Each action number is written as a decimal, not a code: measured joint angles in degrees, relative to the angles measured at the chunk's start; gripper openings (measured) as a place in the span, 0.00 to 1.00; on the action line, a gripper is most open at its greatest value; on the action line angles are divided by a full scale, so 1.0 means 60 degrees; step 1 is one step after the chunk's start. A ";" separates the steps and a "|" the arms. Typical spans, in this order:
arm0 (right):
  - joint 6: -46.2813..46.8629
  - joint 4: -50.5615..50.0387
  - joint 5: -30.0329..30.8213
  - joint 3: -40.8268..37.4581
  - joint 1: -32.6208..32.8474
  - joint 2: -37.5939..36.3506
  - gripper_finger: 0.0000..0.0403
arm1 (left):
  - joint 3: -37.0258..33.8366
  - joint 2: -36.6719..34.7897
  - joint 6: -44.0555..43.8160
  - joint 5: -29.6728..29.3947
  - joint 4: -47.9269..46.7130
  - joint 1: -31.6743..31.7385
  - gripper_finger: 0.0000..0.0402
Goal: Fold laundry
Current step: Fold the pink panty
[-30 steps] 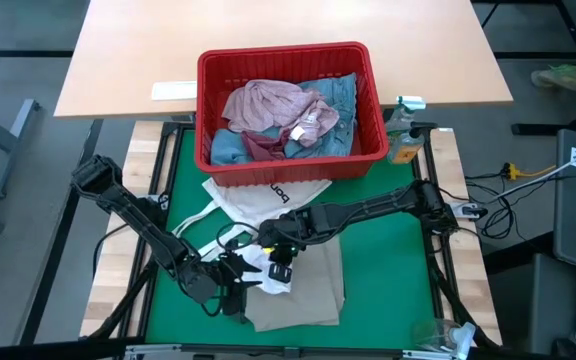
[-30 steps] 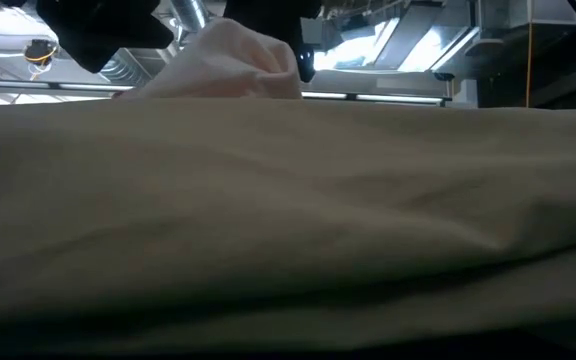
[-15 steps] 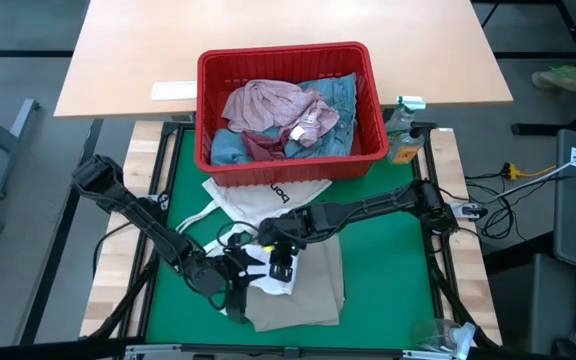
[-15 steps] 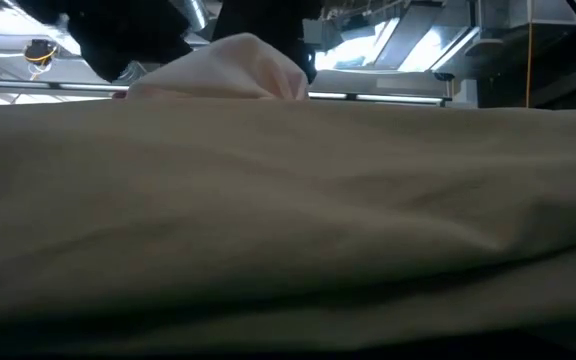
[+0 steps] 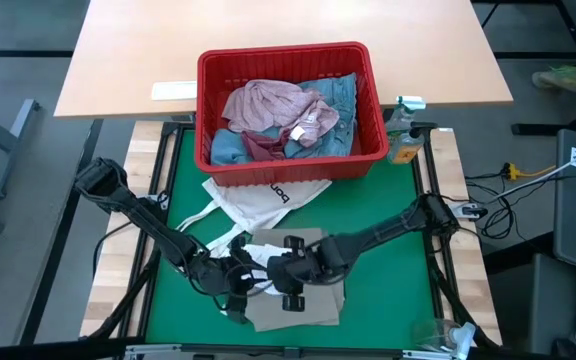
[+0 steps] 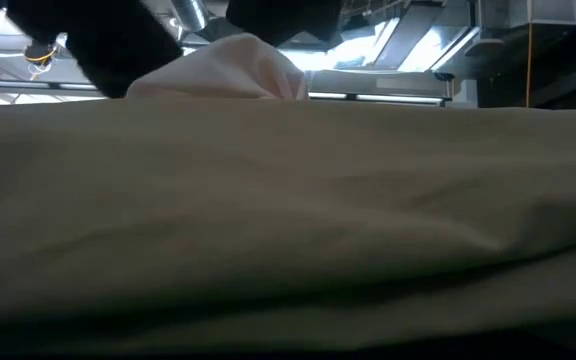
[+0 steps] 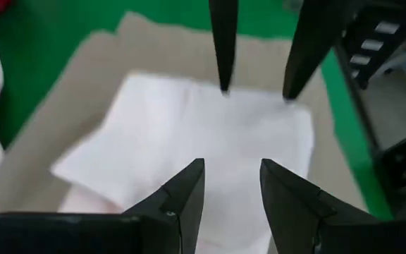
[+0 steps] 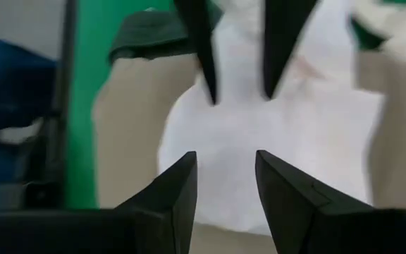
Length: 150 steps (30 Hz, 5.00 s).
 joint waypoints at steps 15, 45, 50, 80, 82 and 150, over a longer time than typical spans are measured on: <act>0.0249 0.0123 0.0357 -0.0805 0.0452 0.0721 0.35 | 0.0004 0.0756 0.0293 0.0104 -0.0081 -0.0043 0.33; 0.0217 -0.0830 0.0350 0.0608 0.0455 0.0637 0.35 | -0.0804 -0.3256 -0.5910 0.1014 -0.7057 0.0438 0.33; 0.0016 -0.0827 0.0350 0.0608 0.0455 0.0637 0.35 | -0.1234 -0.3119 -0.6751 0.1103 -0.6447 0.0511 0.33; 0.0008 -0.0812 0.0350 0.0605 0.0452 0.0637 0.35 | -0.3348 -0.3011 -0.8230 0.1148 -0.2452 0.0502 0.33; 0.0008 -0.0812 0.0350 0.0605 0.0452 0.0637 0.35 | -0.3348 -0.2875 -0.8221 0.1153 -0.2244 0.0471 0.33; -0.0261 -0.1629 0.1501 0.0605 0.0437 -0.0361 0.35 | -0.3258 -0.1728 -0.6752 0.0395 0.5866 0.0923 0.01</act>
